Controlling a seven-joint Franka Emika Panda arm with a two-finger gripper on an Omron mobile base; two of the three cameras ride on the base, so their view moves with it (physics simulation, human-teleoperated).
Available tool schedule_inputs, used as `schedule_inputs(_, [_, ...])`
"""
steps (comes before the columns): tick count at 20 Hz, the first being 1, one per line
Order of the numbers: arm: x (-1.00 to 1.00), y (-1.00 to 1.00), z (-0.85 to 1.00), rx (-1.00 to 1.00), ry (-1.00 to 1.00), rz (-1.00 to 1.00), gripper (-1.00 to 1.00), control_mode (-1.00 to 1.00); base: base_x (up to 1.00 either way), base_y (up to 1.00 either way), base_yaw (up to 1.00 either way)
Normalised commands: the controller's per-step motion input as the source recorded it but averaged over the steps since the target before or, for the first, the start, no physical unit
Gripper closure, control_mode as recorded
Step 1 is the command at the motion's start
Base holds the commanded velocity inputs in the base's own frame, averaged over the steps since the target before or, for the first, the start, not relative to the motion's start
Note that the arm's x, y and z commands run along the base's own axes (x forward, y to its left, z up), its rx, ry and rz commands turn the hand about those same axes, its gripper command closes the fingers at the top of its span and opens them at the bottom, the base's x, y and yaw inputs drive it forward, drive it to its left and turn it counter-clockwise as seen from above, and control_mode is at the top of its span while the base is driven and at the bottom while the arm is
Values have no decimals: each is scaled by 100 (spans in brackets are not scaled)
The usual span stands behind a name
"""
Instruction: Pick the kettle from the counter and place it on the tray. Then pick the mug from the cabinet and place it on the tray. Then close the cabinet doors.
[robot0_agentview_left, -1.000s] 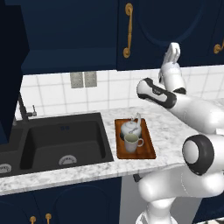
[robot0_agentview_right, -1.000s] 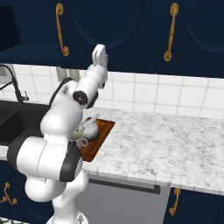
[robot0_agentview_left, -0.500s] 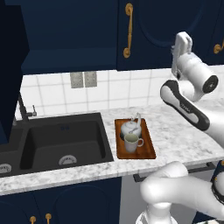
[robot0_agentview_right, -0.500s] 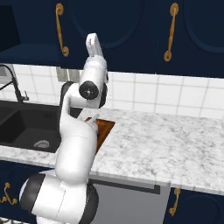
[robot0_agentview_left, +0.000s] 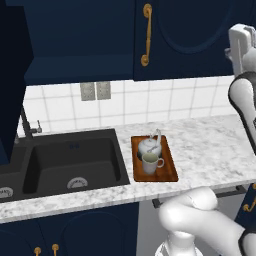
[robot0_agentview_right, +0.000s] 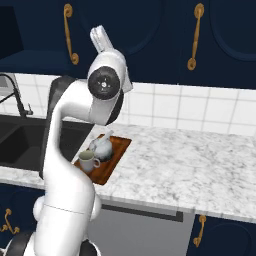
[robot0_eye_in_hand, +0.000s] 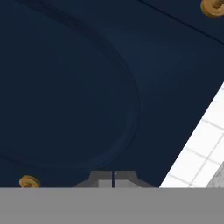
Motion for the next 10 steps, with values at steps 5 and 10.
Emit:
schedule_inputs(5, [-76,70,-11,-20,7,-11,100,-100,0,0,0])
schedule_inputs(10, [-17,65,-32,-28,0,3,100,-100,0,0,0])
